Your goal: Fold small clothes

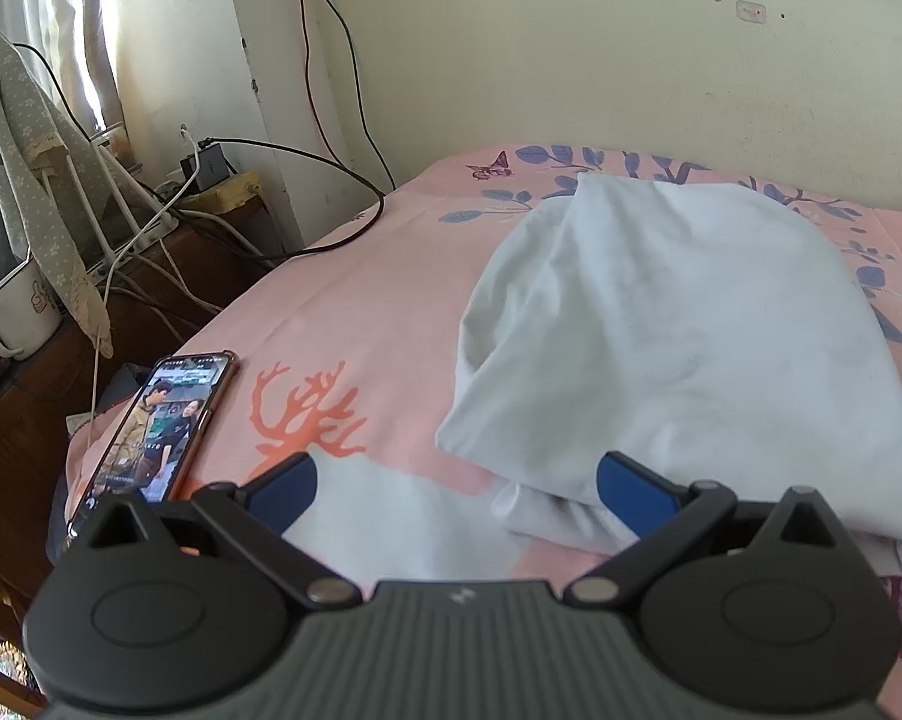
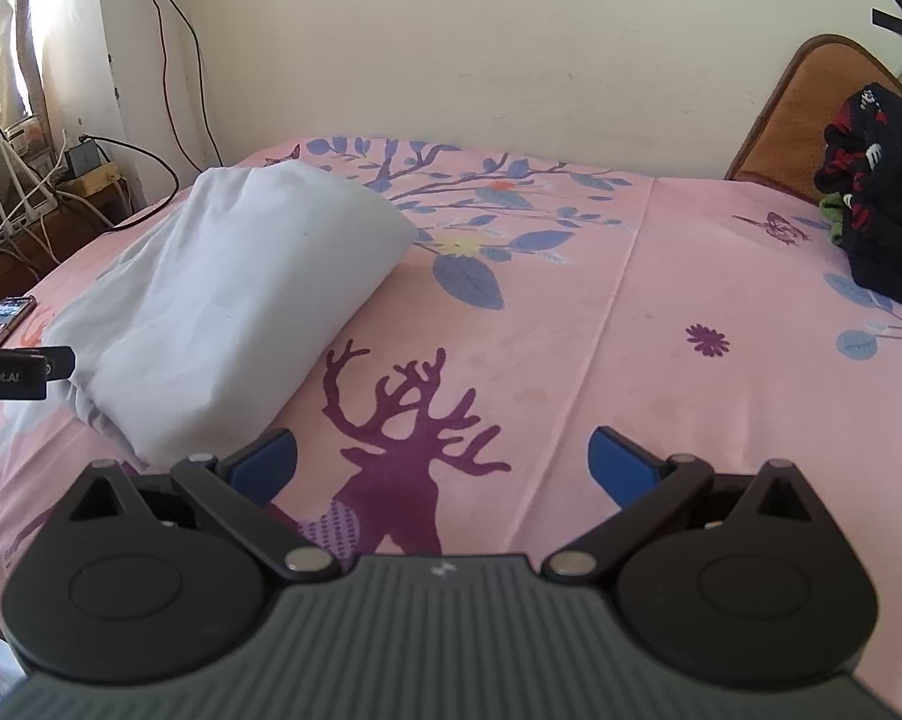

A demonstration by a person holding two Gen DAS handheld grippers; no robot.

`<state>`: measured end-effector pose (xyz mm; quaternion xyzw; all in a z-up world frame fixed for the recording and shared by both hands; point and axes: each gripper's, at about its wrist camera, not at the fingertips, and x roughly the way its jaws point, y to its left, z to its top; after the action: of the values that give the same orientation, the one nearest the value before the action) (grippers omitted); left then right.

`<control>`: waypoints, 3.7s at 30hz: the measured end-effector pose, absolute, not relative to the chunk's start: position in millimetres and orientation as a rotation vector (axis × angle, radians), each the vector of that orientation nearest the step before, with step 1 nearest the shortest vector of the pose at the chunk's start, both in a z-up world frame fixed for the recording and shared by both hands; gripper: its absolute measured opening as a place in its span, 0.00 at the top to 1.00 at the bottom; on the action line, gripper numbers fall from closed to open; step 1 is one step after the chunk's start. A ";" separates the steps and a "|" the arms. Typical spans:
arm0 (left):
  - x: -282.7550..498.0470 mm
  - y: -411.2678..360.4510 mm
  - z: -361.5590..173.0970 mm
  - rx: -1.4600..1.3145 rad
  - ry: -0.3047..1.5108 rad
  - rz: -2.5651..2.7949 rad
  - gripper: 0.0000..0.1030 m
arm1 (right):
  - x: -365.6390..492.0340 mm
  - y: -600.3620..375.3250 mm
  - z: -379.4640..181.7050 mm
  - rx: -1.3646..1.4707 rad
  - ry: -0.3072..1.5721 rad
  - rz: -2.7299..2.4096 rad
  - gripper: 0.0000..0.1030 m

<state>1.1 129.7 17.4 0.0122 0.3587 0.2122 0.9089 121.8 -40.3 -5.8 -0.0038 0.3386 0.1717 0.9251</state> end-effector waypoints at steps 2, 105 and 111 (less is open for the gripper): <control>0.6 129.2 17.3 0.027 0.741 0.437 0.00 | 122.3 -41.2 -6.0 -0.005 0.700 0.352 0.00; 151.4 166.3 23.6 -0.224 0.708 0.423 0.01 | 292.8 36.0 -2.6 0.331 0.729 0.706 0.33; 124.0 134.1 22.7 -0.203 0.709 0.414 0.00 | 258.6 7.6 0.5 0.349 0.694 0.685 0.33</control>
<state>124.0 134.1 22.7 -0.0986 0.3442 0.2008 0.9119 258.6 7.6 0.5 0.1668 0.3319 0.3275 0.8688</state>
